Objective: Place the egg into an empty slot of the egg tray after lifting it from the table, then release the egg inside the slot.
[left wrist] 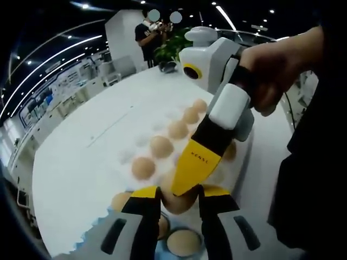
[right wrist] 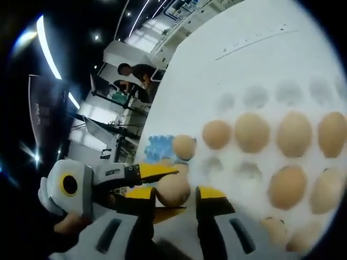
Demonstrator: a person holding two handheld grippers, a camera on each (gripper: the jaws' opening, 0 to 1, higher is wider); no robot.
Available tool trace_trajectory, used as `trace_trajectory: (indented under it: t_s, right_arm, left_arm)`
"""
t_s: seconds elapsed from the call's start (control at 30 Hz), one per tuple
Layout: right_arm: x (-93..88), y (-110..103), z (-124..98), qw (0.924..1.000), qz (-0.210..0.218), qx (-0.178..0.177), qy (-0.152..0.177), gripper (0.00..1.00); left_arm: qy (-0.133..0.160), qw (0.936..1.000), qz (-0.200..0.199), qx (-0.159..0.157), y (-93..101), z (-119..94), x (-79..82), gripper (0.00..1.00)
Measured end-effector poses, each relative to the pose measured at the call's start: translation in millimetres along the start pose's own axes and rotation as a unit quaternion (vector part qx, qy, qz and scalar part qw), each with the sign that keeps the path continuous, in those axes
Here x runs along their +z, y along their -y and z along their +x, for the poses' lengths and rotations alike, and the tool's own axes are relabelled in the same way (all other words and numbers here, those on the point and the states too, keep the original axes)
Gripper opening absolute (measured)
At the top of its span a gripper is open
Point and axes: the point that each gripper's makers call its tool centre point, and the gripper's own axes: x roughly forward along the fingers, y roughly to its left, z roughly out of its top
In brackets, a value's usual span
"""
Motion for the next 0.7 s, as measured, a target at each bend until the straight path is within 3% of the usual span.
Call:
trace_trajectory:
  t_s: [0.7]
  right_arm:
    - [11.0, 6.8, -7.6, 0.9992, -0.033, -0.018, 0.011, 0.34]
  left_arm:
    - [-0.010, 0.9993, -0.025, 0.027, -21.9, -9.0, -11.5, 0.28]
